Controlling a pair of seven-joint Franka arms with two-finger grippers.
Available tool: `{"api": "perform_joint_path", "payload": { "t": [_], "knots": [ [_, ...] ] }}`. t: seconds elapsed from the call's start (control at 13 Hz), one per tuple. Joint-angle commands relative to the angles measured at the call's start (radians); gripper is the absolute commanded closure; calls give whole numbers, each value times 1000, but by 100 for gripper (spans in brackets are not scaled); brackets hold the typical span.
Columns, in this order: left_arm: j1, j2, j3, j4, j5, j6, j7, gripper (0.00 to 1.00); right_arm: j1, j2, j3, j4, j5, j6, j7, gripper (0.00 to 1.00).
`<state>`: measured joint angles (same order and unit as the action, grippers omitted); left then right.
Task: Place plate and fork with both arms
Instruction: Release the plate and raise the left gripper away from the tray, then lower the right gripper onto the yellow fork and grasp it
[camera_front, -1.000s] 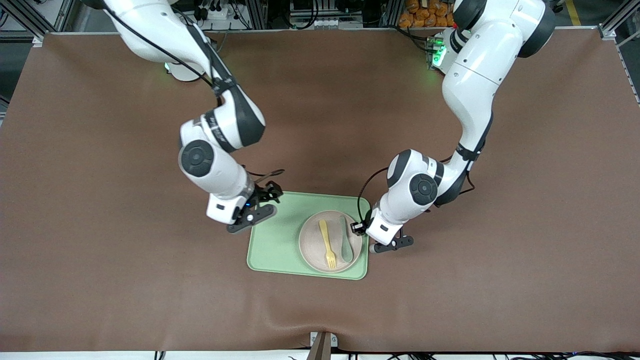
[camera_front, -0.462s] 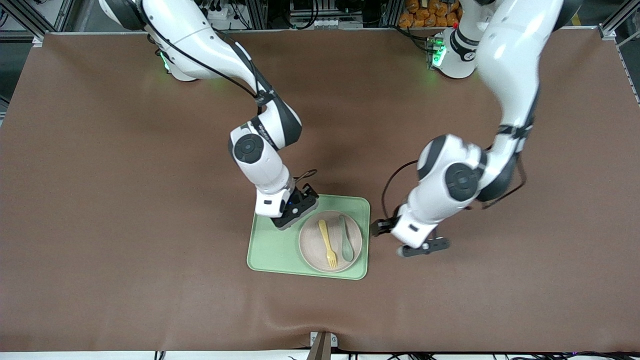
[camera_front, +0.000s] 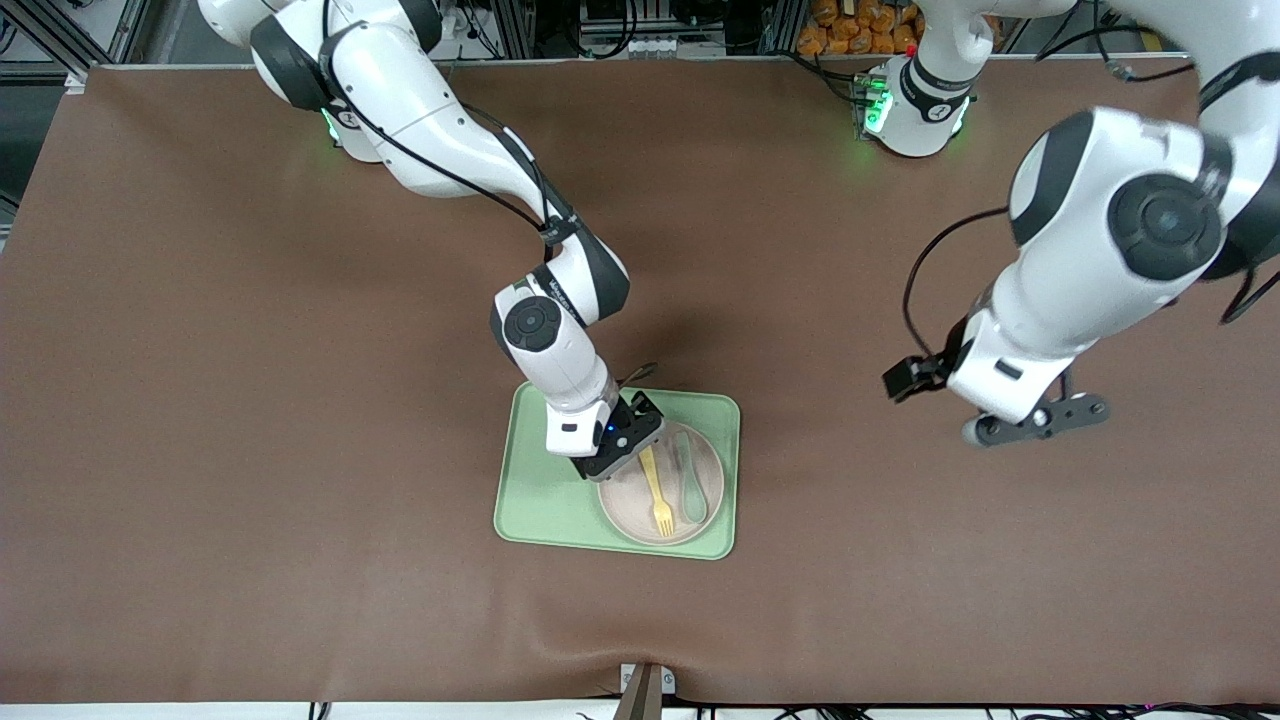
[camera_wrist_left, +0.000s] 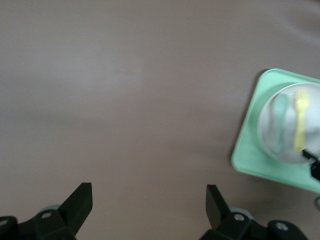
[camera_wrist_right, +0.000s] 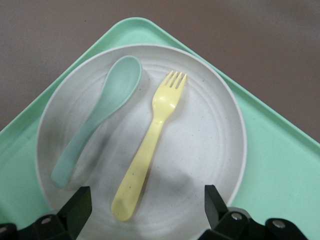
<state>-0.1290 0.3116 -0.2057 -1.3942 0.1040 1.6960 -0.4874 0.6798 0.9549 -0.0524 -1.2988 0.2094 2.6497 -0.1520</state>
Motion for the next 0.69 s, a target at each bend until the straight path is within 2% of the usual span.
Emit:
{"api": "perform_joint_path", "payload": {
  "t": [0.0, 0.15, 0.31, 0.62],
  "knots": [
    [64, -101, -9, -42, 34, -71, 146, 0, 14, 57, -9, 75, 1, 18, -17, 0],
    [120, -144, -14, -37, 13, -114, 257, 0, 18, 76, -11, 82, -1, 41, -18, 0],
    [141, -176, -12, -39, -3, -147, 274, 0, 21, 102, -11, 82, -1, 94, -18, 0],
    [152, -212, -9, -39, -15, -177, 274, 0, 20, 110, -9, 81, 1, 99, -17, 0]
  ]
}}
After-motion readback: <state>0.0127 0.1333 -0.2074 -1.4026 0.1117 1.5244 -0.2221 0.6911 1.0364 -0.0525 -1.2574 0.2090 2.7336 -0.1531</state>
